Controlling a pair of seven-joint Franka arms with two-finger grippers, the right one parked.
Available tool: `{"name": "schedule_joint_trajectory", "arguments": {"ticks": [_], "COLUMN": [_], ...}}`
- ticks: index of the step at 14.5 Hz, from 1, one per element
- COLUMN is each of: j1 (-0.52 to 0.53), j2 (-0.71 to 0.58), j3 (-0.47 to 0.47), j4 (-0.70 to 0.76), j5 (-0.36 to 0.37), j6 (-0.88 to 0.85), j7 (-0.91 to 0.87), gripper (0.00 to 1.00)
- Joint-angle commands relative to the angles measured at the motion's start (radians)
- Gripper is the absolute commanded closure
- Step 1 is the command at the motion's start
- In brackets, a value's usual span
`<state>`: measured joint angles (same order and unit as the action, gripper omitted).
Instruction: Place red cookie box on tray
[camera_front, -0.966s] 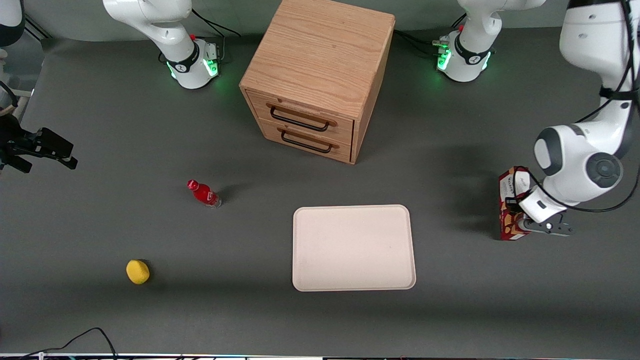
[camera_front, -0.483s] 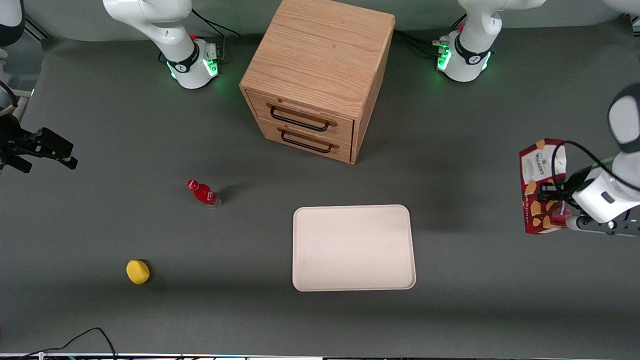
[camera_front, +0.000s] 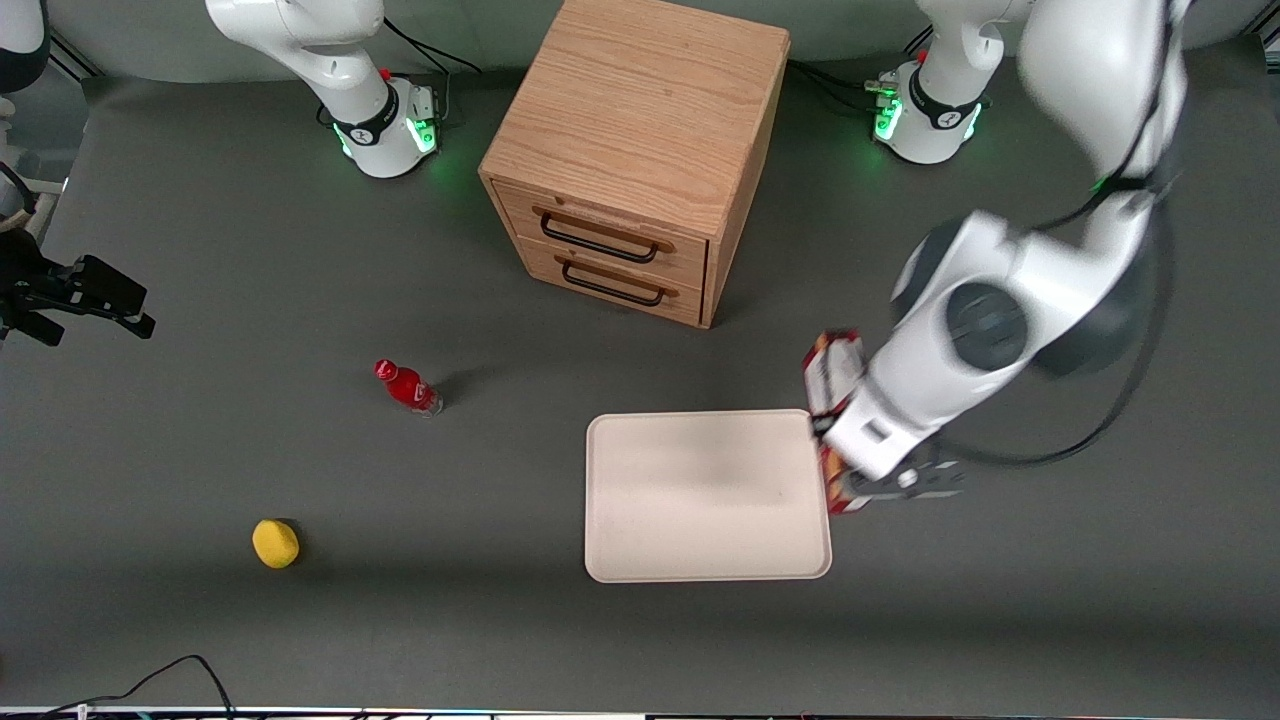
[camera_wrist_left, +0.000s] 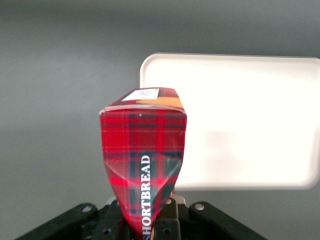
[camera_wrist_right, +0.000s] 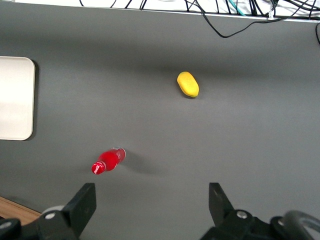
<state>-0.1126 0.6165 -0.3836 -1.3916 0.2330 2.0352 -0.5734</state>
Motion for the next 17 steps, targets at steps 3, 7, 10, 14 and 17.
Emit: {"name": "schedule_joint_trajectory", "arguments": {"ticks": [3,7,10,14,17], "j1": [0.014,0.022,0.033,0.074,0.07], "j2": [0.167,0.195,0.126,-0.102,-0.32], "j3": [-0.005,0.002,-0.001,0.023,0.23], "j4": [-0.02,-0.02,-0.024,-0.024,-0.024], "j5": [0.172,0.221,0.21,-0.04,-0.245], "j6": [0.278,0.324,0.17,-0.172,-0.441], "j7": [-0.052,-0.065,-0.05,0.219,0.514], "gripper": [1.0,0.02,0.0,0.0,0.0]}}
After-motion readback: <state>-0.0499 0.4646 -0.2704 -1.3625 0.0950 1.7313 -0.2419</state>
